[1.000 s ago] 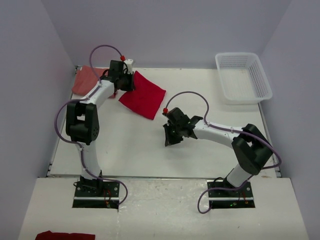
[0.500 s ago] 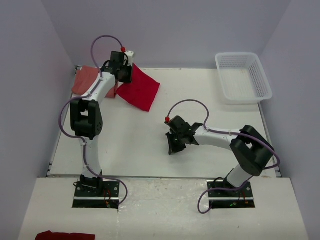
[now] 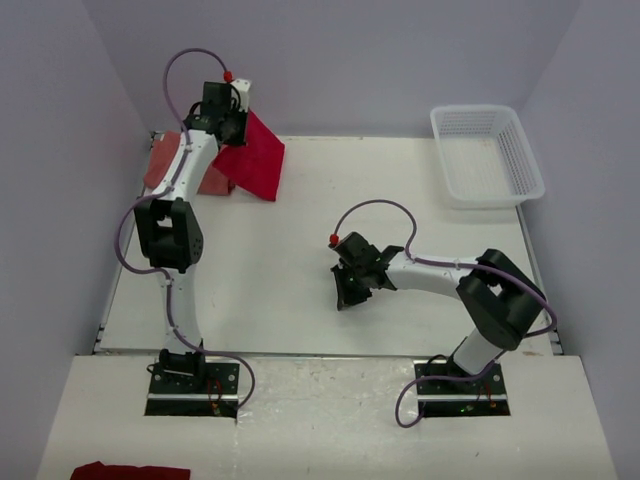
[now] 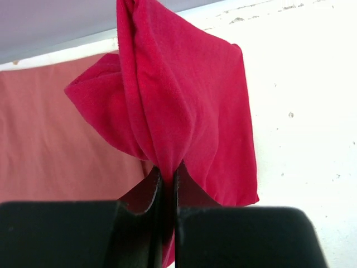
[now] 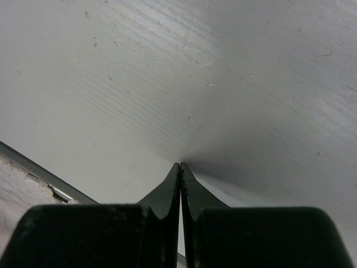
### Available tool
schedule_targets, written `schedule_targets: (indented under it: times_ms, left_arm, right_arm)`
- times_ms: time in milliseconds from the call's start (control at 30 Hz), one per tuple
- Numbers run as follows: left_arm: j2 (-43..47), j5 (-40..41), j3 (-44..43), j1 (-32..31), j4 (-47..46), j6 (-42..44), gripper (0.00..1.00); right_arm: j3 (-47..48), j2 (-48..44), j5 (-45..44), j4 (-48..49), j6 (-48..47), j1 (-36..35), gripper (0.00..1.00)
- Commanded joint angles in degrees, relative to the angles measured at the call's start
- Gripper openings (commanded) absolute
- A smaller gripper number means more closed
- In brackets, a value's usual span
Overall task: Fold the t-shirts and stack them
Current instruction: Put the neatly folded tshirt into the corner of the board with the left arm
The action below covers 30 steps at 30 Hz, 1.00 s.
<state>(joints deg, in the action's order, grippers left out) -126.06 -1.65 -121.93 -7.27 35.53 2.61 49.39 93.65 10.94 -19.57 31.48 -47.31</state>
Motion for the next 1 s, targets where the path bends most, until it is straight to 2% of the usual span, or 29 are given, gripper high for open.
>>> schedule_targets:
  times_ms: [0, 967]
  left_arm:
    - [0.1, 1.4, -4.0, 0.8, 0.4, 2.0, 0.00]
    - [3.6, 4.3, -10.1, 4.2, 3.8, 4.2, 0.00]
  right_arm:
    - [2.4, 0.3, -1.5, 0.2, -0.3, -0.2, 0.00]
    - [2.8, 2.6, -0.9, -0.4, -0.8, -0.2, 0.00]
